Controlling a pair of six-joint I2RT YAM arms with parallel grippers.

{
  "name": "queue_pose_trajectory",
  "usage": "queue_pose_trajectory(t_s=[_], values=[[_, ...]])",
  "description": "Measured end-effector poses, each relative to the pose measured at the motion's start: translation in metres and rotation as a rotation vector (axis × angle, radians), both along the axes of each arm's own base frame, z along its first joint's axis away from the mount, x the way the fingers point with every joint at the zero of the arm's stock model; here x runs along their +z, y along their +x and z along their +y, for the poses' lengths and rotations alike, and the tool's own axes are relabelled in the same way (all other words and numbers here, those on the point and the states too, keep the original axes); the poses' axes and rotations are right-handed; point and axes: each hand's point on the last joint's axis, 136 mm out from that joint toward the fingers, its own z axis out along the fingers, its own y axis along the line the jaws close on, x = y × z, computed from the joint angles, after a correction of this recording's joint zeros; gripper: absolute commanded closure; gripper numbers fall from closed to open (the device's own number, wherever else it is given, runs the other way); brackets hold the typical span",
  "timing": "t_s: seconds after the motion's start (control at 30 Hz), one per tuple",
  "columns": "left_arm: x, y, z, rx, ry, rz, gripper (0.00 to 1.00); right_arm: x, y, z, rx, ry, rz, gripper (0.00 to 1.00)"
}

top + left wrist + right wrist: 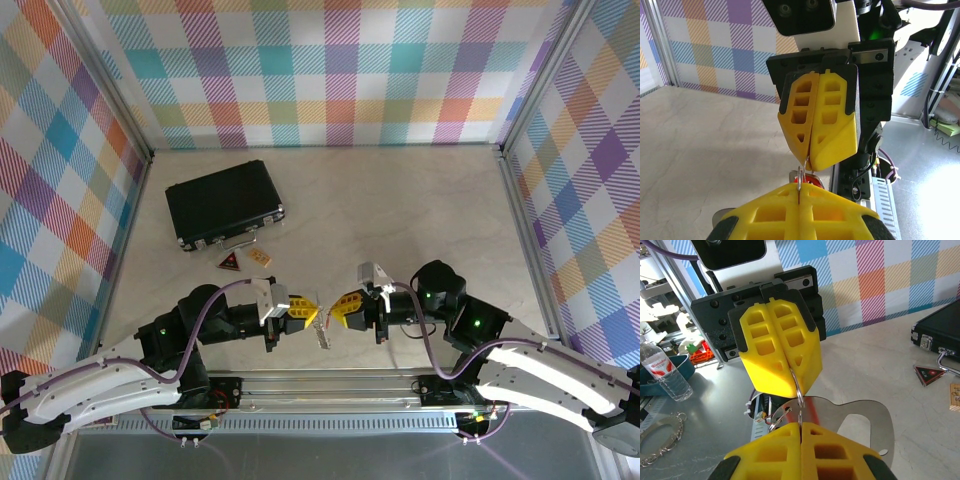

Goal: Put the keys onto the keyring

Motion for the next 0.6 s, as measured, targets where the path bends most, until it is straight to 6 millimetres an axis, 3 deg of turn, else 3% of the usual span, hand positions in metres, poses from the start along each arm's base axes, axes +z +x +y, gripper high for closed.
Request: queue_pose_trajectory(t_s=[0.6], values=[[-0.0049, 0.0015, -0.0029, 0.000, 0.016, 0.008, 1.00, -0.0002, 0.0027, 0.0003, -0.020, -0.002, -0.008, 1.00]])
